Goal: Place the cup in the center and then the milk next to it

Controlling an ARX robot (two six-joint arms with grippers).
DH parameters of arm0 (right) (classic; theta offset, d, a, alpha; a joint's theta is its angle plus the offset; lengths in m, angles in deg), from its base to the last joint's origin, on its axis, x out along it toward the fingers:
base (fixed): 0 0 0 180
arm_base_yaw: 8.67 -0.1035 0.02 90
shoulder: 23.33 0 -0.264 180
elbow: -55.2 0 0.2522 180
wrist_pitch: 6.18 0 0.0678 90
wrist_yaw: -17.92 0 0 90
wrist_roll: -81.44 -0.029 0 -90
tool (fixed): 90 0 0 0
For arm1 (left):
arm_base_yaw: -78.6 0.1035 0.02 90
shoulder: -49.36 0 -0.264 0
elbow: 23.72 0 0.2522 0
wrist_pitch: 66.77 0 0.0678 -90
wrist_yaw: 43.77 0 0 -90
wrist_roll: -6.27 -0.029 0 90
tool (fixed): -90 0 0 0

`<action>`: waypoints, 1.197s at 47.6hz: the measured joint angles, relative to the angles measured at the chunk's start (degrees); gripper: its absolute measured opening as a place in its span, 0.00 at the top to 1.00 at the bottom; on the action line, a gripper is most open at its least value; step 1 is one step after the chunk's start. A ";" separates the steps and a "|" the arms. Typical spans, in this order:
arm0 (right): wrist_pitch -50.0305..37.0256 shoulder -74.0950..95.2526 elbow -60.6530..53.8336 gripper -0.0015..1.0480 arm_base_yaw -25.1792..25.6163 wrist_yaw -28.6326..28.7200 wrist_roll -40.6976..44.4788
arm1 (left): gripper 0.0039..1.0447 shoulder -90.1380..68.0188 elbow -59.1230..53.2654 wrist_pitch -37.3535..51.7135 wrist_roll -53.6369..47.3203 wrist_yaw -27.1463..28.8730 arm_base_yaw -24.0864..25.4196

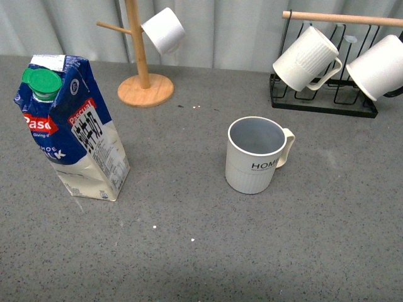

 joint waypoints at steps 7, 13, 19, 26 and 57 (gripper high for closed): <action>9.84 -9.35 0.04 0.99 0.00 0.07 0.00 | 0.06 0.00 0.00 0.00 0.00 0.04 0.00; 10.08 -9.68 0.04 0.99 0.00 0.13 0.00 | 0.06 0.00 0.00 0.00 0.00 0.00 0.00; 10.10 -9.68 0.04 0.99 0.00 0.13 0.00 | 0.06 0.00 0.00 0.00 0.00 0.00 0.00; 10.10 -9.68 0.04 0.81 0.00 0.13 0.02 | 0.06 0.00 0.00 0.00 0.00 0.02 0.00; 10.12 -9.68 0.04 0.10 0.00 0.13 -0.02 | 0.06 -4.07 2.40 -7.45 3.50 7.15 -1.01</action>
